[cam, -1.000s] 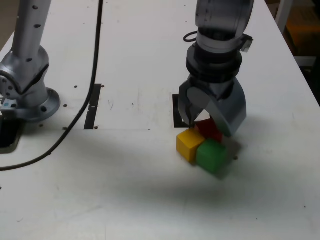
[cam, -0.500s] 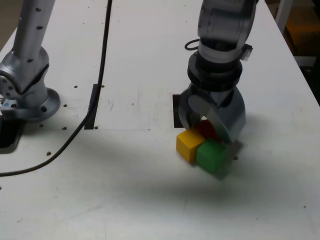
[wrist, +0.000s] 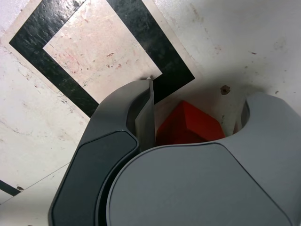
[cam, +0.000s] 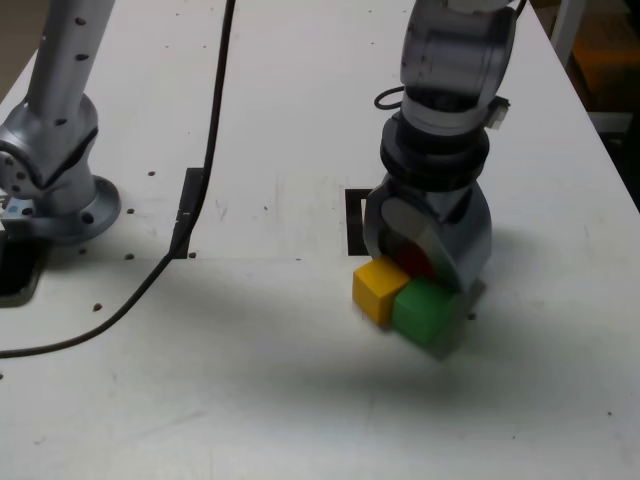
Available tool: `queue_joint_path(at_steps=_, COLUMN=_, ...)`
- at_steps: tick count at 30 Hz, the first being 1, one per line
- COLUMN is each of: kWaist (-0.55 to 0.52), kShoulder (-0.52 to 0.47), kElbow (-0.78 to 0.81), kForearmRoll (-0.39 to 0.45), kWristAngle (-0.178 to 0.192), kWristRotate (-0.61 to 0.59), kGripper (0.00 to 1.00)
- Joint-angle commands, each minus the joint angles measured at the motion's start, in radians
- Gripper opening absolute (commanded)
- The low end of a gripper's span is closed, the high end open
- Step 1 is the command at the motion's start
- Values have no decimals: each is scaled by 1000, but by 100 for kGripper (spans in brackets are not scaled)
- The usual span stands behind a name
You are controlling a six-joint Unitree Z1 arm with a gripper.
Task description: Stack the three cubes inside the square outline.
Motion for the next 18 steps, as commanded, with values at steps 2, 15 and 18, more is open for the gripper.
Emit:
queue_joint_path(at_steps=2, kWaist=2, kShoulder=5, kElbow=8, kForearmRoll=-7, kWristAngle=2, kWristRotate=-1, kGripper=51)
queue_joint_path(at_steps=15, kWaist=7, kShoulder=-1, kElbow=-5, kForearmRoll=-10, kWristAngle=20, kWristRotate=-11, kGripper=35)
queue_joint_path(at_steps=18, kWaist=12, kShoulder=-7, kElbow=-15, kForearmRoll=-3, kWristAngle=29, kWristRotate=-15, kGripper=35)
